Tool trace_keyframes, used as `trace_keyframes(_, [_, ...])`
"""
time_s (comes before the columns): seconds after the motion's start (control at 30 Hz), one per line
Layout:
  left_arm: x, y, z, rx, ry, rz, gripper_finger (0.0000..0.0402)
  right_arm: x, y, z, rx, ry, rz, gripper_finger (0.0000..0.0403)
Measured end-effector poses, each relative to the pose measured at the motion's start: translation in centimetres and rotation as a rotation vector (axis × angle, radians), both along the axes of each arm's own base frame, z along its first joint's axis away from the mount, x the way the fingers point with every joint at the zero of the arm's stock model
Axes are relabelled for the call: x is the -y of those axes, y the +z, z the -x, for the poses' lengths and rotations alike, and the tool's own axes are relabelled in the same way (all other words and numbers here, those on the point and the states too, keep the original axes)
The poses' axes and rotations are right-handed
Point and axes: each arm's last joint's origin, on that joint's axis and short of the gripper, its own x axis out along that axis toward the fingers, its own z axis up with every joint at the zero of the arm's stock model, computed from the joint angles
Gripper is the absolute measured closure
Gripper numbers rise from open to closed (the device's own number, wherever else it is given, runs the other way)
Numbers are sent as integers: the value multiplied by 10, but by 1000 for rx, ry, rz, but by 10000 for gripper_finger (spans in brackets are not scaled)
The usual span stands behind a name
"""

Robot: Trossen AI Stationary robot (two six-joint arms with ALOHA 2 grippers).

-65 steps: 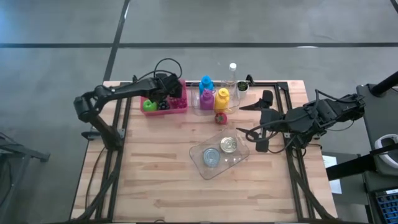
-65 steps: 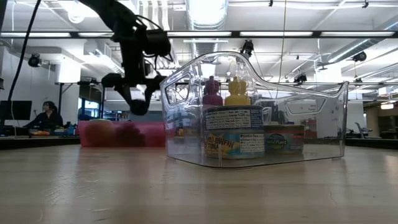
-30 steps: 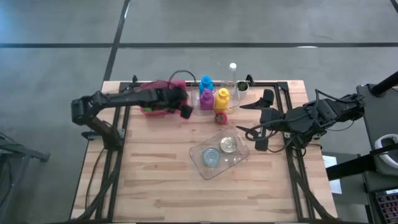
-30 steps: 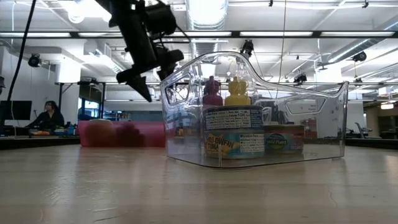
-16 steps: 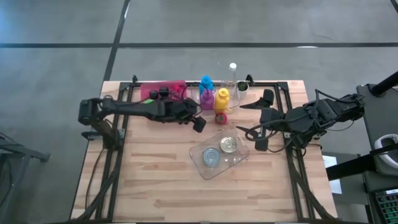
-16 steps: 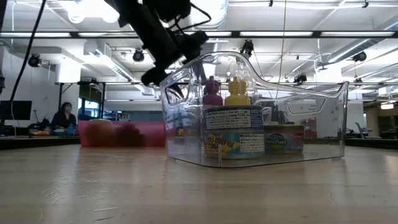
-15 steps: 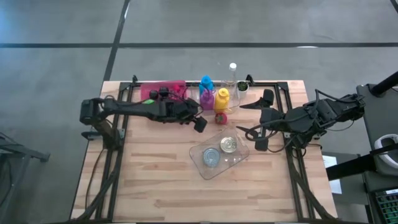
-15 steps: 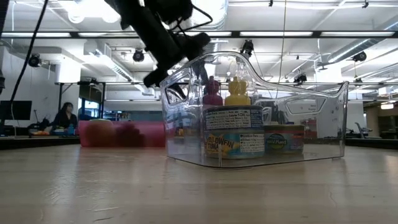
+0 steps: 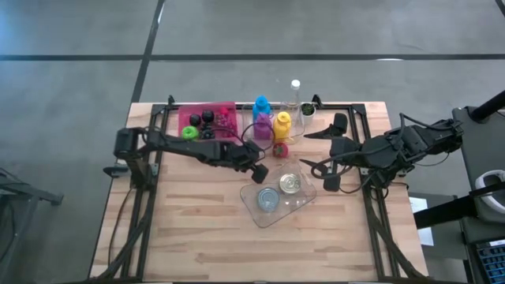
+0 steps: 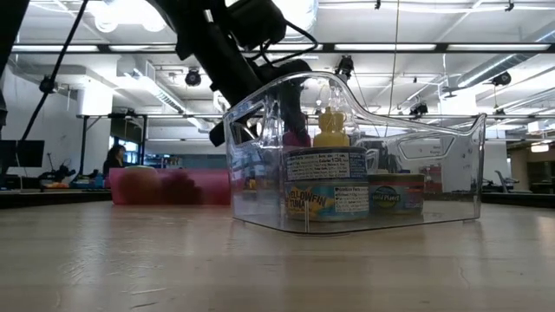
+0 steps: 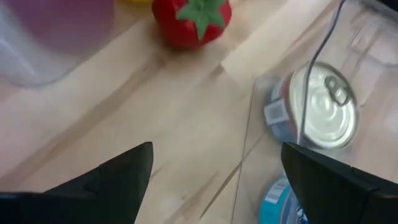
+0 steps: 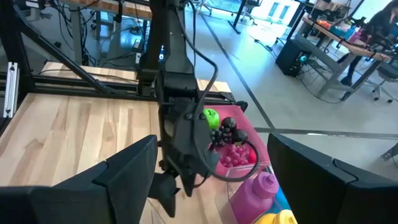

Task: Pick & Place Food Item
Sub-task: Put the tomato into the pink bin

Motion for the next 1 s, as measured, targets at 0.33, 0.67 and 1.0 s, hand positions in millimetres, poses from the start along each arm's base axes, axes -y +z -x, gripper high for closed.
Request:
trace_keyframes(0.33, [14,-14,-10,17,-46,15,47,0,0,0,0,0,0,96])
trace_keyframes(0.67, [28,-15,-12,33,-94,23,44,0,0,0,0,0,0,80])
trace_keyframes(1.0, [27,-13,-15,62,-103,-4,50,0,0,0,-1,1,0,68])
